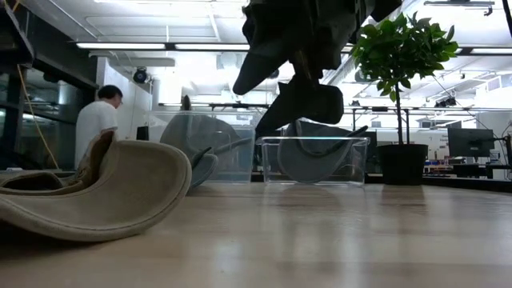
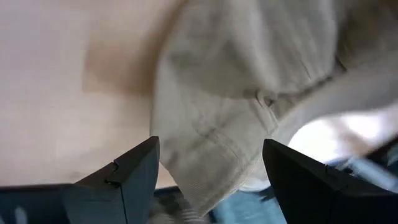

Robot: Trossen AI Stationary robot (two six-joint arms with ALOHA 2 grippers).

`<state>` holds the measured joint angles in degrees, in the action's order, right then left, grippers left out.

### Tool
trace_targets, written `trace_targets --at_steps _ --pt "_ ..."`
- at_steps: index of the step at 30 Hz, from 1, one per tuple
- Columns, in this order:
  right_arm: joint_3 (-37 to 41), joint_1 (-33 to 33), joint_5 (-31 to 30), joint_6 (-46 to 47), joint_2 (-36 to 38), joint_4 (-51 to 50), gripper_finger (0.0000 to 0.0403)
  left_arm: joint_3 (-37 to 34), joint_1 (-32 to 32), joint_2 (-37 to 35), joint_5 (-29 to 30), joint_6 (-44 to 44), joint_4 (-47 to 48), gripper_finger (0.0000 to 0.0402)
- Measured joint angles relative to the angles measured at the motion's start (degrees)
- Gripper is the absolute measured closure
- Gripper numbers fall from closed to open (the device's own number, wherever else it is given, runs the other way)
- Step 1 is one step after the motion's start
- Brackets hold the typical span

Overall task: Pick & Place hat
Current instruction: Put the brown cap into the white bin

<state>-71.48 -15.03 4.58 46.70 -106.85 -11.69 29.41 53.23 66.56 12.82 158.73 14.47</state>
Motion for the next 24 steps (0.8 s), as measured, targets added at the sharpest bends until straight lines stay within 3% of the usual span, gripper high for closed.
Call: trace_targets --at_steps 8,14,18,24 --pt "0.0 0.0 0.0 -3.3 0.0 0.0 0.0155 0.3 0.0 -0.1 0.6 -35.4 0.3 0.0138" --pt "0.0 0.0 0.1 -3.2 0.0 -0.2 0.0155 1.8 0.0 -0.2 -4.4 -60.9 1.1 0.0138" --pt "0.0 0.0 0.1 -1.9 0.0 -0.2 0.0155 1.8 0.0 -0.2 -9.8 -70.4 2.7 0.0138" --pt "0.0 0.0 0.1 -1.0 0.0 -0.6 0.0155 1.8 0.0 -0.2 -15.8 -74.2 4.8 0.0138"
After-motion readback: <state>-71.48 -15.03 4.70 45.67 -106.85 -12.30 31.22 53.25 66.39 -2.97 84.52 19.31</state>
